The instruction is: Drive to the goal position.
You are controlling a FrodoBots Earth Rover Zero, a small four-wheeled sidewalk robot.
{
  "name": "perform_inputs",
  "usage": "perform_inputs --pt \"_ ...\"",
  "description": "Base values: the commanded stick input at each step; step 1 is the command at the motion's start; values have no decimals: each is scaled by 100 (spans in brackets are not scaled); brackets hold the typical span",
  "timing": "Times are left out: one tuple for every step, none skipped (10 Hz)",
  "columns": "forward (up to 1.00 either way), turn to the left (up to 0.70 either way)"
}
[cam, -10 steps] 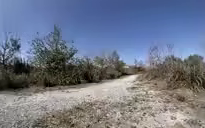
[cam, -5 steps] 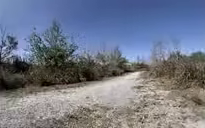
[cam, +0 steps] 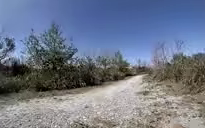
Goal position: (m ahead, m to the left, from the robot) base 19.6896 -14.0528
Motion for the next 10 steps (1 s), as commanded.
perform_inputs --pt "70 -35" --pt "70 -35" --pt "70 -35" --pt "70 -35" --pt "70 -35" --pt "70 -35" --pt "70 -17" --pt "70 0" --pt "70 0" --pt "70 0"
